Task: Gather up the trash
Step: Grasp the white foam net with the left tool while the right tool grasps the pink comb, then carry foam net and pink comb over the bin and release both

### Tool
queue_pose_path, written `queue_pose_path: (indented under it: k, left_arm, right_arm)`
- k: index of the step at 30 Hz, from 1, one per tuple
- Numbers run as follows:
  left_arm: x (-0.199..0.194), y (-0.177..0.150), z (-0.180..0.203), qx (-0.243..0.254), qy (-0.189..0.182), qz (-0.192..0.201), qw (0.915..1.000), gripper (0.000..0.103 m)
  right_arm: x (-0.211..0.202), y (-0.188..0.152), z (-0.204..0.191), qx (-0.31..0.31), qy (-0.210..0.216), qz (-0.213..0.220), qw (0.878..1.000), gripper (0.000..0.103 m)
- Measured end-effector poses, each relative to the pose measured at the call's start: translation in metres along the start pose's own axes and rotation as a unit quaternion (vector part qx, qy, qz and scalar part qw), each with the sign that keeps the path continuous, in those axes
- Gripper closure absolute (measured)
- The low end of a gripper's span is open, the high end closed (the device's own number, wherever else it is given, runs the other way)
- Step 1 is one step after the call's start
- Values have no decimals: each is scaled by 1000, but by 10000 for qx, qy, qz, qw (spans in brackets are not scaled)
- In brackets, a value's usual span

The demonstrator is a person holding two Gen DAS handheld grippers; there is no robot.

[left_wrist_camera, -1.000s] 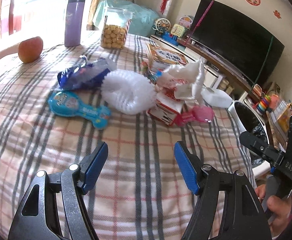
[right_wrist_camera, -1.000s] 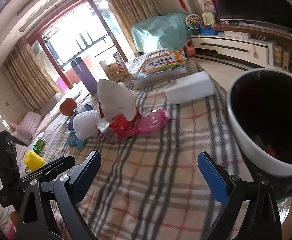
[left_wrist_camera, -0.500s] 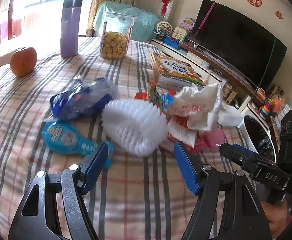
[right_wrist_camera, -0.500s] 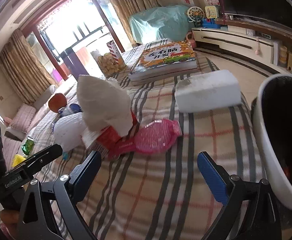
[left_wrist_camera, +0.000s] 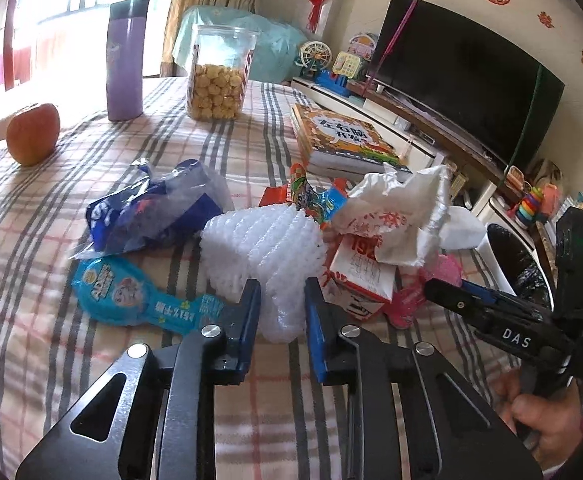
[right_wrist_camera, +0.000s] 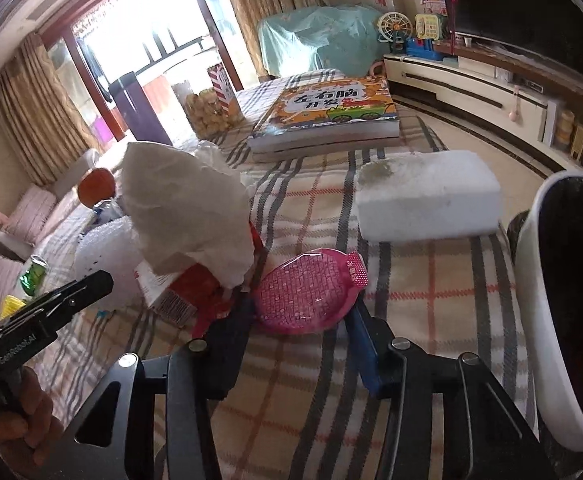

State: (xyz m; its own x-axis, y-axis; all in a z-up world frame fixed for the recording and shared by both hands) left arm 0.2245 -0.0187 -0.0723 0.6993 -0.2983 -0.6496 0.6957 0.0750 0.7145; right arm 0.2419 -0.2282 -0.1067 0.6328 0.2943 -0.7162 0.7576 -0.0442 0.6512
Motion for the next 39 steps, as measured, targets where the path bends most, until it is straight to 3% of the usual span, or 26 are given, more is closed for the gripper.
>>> queue_pose_path:
  k: [13, 14, 15, 26, 39]
  left_arm:
    - [-31, -30, 31, 5, -364, -4, 9993, 83]
    - [-31, -32, 34, 31, -382, -24, 9993, 82]
    - [-31, -33, 37, 52, -401, -37, 9992, 82]
    - [-35, -39, 80, 420, -651, -82, 9970, 83]
    - [-26, -40, 131, 823, -914, -185, 9922, 83]
  right_arm:
    - [-49, -30, 17, 162, 198, 141, 9996, 61]
    - [-52, -32, 18, 163, 198, 149, 9996, 67]
    - [-55, -35, 19, 172, 208, 145, 9995, 79]
    - [-82, -51, 34, 397, 272, 292, 9984, 84]
    - [-114, -58, 82, 937, 230, 583, 9936, 86]
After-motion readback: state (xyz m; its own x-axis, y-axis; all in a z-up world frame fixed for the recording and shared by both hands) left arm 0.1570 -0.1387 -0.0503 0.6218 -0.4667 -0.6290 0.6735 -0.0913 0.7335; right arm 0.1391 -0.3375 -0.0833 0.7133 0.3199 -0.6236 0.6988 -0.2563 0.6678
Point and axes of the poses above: each gripper's, at about its wrist camera, not at the fingertips, and x roughly the way its jaws point, z to its right, y to its top, the point moved 2 cm from there along x, roughly the way its jaws point, and after that the axes turned 4 degrees about -y, right-handed, at the moved point
